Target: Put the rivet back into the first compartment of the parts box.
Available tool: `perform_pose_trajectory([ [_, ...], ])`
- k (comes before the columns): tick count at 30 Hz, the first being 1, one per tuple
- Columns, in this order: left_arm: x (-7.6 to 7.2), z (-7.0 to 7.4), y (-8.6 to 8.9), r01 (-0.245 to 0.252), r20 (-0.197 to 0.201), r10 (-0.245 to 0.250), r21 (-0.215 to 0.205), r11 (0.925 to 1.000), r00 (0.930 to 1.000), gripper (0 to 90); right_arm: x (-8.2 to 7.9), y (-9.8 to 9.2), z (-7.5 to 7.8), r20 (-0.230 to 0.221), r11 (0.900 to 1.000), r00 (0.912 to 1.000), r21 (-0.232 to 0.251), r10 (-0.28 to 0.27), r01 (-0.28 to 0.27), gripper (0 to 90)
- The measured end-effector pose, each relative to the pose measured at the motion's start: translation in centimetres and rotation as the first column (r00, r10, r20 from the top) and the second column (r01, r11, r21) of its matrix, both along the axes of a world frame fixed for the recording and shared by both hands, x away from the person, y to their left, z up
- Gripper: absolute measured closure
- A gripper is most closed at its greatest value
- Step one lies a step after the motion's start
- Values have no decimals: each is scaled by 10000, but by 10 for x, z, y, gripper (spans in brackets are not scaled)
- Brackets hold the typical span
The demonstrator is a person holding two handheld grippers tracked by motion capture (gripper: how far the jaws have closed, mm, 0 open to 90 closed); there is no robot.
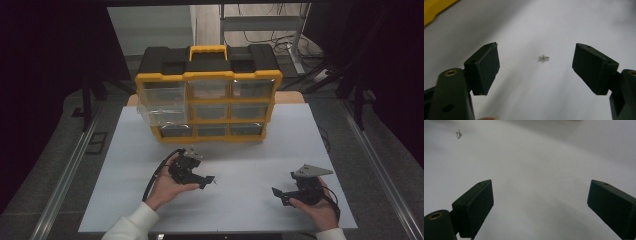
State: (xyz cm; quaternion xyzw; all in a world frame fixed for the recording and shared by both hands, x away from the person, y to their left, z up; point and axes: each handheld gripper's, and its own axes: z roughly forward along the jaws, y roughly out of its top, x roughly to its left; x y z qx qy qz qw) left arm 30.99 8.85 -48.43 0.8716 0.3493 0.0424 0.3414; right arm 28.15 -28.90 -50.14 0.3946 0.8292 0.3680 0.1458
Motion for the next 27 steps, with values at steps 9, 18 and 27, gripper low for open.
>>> perform_pose_trajectory([
  [9, 8, -10, -22, 394, -230, -389, 220, 9990, 9990, 256, 0, 0, 0, -10, 10000, 10000, -45, 40, -40, 70],
  [18, 11, -26, -33, 597, -347, -562, 1116, 9920, 9978, 357, 0, -1, 0, -29, 10000, 10000, -33, 36, -36, 70],
  [27, 8, -33, -43, 792, -336, -744, 1758, 9812, 9967, 500, 0, -1, -1, -34, 10000, 10000, -79, 53, -53, 70],
])
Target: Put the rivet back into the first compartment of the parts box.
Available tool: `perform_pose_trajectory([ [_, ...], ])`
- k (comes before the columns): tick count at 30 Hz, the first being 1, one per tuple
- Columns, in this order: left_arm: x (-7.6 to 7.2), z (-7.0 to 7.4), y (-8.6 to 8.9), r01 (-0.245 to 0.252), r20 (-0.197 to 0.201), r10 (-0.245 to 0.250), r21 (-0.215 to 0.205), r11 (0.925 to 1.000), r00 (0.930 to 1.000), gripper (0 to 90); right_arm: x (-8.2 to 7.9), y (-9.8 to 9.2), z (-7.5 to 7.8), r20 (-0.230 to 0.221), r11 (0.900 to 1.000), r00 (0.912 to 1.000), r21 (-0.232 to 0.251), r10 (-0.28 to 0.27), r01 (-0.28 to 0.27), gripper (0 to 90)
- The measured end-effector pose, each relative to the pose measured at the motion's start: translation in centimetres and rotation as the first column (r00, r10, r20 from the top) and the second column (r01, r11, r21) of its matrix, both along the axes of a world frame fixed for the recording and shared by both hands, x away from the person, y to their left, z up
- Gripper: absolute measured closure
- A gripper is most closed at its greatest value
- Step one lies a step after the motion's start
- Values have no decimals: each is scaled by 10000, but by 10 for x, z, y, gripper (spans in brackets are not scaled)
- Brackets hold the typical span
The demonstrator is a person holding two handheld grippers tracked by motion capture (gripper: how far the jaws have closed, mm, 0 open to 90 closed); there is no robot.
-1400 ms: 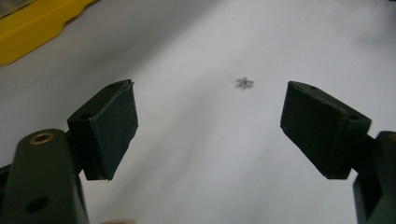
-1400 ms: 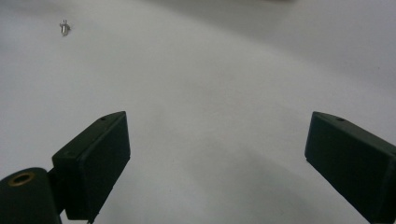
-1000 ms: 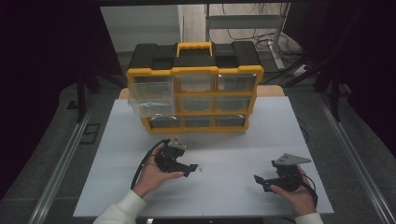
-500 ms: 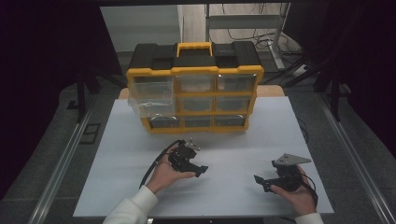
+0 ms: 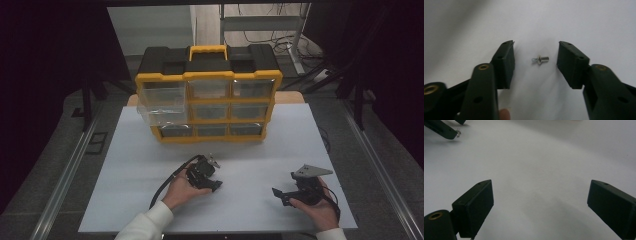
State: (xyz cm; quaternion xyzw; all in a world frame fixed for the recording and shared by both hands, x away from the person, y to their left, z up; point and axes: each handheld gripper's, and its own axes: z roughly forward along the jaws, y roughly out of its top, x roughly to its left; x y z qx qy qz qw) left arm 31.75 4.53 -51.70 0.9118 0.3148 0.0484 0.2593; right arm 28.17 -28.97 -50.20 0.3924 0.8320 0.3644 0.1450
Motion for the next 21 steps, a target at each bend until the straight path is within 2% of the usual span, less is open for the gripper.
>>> perform_pose_trajectory([
  [3, 0, 0, 0, -64, 81, 63, 141, 9999, 9999, 574, 0, 0, 0, 10, 10000, 10000, 11, -5, 5, 71],
  [7, 0, 0, 0, -146, 57, 146, 30, 9999, 9999, 658, 0, 0, 0, -1, 10000, 10000, 4, 5, -5, 70],
  [8, 0, 1, 0, -45, 78, 44, 151, 9999, 10000, 677, 0, 0, 0, -6, 10000, 10000, -1, 13, -13, 71],
  [12, -1, 0, -2, 86, 130, -87, 144, 9999, 9999, 740, 0, 0, 0, -8, 10000, 10000, -14, 29, -29, 71],
  [17, -1, 0, -1, 77, 29, -76, -44, 10000, 10000, 750, 0, 0, 0, -22, 10000, 10000, -8, 42, -42, 71],
  [21, 0, 0, 0, 204, 95, -205, 104, 9997, 9997, 750, 0, 0, 0, -17, 10000, 10000, 3, 48, -48, 71],
])
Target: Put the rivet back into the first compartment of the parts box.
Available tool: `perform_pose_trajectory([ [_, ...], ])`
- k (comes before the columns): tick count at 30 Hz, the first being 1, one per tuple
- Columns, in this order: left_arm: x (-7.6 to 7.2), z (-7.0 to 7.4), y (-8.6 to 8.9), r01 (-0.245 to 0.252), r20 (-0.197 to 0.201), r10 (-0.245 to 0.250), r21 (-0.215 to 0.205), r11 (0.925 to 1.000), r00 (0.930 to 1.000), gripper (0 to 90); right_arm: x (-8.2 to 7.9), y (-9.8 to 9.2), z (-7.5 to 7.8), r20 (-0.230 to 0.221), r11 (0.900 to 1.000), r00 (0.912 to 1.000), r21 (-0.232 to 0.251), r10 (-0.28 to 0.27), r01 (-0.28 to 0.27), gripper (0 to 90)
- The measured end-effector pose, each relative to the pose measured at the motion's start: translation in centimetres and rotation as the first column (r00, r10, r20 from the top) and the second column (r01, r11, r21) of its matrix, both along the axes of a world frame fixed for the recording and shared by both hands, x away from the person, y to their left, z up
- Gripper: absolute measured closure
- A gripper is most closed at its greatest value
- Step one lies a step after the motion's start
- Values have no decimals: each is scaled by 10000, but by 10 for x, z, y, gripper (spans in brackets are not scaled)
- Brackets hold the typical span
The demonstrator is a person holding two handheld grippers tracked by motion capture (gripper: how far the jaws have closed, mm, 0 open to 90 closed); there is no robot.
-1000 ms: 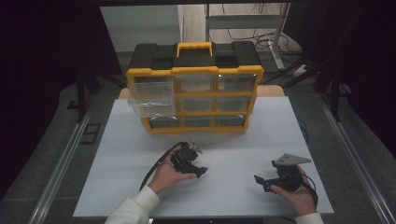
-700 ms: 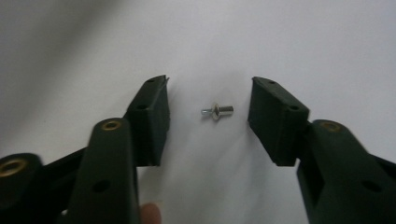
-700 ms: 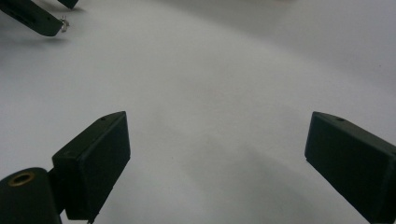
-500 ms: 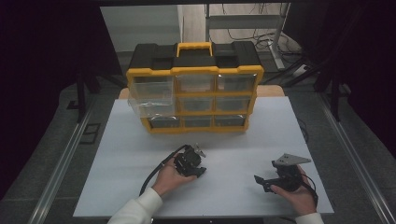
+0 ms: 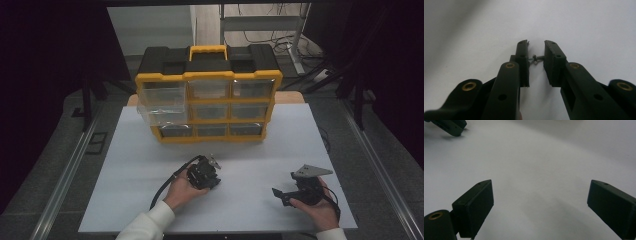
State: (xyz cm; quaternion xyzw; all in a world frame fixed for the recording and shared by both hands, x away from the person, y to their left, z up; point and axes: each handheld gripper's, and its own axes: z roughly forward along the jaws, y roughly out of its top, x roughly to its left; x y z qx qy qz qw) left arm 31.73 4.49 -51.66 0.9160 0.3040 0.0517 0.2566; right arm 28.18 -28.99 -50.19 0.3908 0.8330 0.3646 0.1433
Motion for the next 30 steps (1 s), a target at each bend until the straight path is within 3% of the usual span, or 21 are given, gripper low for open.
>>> perform_pose_trajectory([
  [4, 0, 1, 1, 23, -51, -24, -30, 10000, 10000, 750, 0, -1, 0, 21, 10000, 10000, 2, -8, 8, 71],
  [12, -1, 13, 13, -173, -140, 165, -651, 9977, 9998, 750, 0, -1, 0, 18, 10000, 10000, 12, -12, 12, 71],
  [18, -1, 26, 32, -309, -228, 285, -1116, 9933, 9993, 750, 0, 0, 0, 10, 10000, 10000, -6, -2, 2, 71],
  [22, -4, 35, 46, -417, -50, 414, -1171, 9922, 9991, 750, 0, 0, 0, 3, 10000, 10000, -16, 13, -13, 71],
  [30, -10, 54, 77, -831, 103, 864, -1797, 9802, 9962, 750, 0, 0, 0, 1, 10000, 10000, 0, 8, -8, 71],
])
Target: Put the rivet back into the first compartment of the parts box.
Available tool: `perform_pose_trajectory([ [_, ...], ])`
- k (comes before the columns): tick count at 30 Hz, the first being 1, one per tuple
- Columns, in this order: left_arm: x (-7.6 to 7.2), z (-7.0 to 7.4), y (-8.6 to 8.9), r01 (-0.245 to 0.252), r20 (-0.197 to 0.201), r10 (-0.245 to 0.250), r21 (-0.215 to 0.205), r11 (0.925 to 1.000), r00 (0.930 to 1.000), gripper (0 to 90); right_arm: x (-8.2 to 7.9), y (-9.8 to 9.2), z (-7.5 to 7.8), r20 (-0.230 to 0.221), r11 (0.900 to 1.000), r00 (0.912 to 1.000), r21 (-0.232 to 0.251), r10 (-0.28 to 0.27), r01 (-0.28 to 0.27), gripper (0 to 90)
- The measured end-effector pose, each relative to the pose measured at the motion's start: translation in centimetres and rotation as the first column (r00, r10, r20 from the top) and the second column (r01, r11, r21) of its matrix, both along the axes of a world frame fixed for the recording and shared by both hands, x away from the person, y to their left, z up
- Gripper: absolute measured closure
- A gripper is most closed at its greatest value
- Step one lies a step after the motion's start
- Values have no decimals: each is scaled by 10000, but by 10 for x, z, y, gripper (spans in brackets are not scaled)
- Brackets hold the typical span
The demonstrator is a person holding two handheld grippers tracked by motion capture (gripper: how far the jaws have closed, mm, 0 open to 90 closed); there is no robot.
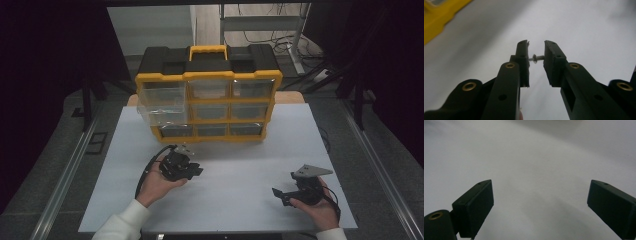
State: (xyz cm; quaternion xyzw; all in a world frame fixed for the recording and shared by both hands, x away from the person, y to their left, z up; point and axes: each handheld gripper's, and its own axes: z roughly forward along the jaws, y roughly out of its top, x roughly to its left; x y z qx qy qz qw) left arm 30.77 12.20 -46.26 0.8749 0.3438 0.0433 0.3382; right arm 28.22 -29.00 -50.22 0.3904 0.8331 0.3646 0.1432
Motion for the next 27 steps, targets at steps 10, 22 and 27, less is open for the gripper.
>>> perform_pose_trajectory([
  [10, -6, 18, 31, -465, 268, 477, -429, 9980, 9985, 750, 0, 0, 0, -53, 10000, 10000, 7, 11, -11, 71],
  [22, -17, 32, 73, -1108, 443, 1143, -745, 9910, 9925, 750, 0, -1, 1, -40, 10000, 10000, 70, -48, 48, 70],
  [27, -21, 37, 94, -1454, 492, 1504, -937, 9849, 9874, 750, 0, -1, 1, -30, 10000, 10000, 60, -61, 61, 70],
])
